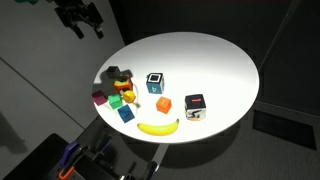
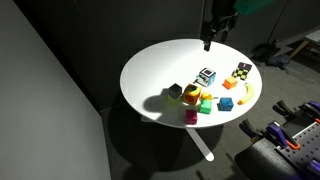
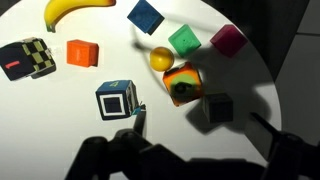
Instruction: Pick up the gray block and put it on top of the light green block
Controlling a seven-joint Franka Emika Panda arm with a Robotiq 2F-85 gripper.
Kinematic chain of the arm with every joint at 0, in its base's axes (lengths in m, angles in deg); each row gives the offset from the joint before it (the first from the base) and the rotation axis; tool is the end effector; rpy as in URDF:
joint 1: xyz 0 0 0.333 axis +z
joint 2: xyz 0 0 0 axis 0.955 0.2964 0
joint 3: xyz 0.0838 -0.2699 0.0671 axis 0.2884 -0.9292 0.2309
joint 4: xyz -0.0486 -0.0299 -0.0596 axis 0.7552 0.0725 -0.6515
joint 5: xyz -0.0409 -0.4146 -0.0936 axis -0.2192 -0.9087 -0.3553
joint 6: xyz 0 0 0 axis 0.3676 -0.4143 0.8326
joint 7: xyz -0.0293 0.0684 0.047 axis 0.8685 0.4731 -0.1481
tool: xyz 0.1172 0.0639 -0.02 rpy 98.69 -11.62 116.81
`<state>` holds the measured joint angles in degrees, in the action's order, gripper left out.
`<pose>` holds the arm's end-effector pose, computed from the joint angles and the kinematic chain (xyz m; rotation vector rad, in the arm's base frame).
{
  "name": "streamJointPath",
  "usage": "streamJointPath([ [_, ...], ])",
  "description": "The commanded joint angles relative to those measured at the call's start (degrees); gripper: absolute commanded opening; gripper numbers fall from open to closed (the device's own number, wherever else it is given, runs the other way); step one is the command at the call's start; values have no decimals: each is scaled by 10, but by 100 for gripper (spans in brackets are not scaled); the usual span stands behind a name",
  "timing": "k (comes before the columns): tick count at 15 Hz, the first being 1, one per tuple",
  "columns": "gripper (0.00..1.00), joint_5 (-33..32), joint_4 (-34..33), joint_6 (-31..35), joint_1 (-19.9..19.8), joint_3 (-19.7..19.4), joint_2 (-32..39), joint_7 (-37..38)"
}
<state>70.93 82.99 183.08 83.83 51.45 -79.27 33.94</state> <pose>0.5144 0.1901 0.3147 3.1075 0.2340 0.0573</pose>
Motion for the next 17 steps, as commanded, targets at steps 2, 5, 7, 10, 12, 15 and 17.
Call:
streamJointPath([
  [2,100,3,11,-41,-4,5,-46,-10],
  [5,100,5,13,-55,-4,6,-62,-15],
  [7,100,1,1,-46,-6,8,-42,-5],
  [10,100,1,2,-46,-5,9,-43,-5],
  [12,100,1,2,-46,-5,8,-40,-5],
  [15,100,1,2,-46,-5,8,-39,-5],
  [17,100,1,2,-46,-5,9,-39,-5],
])
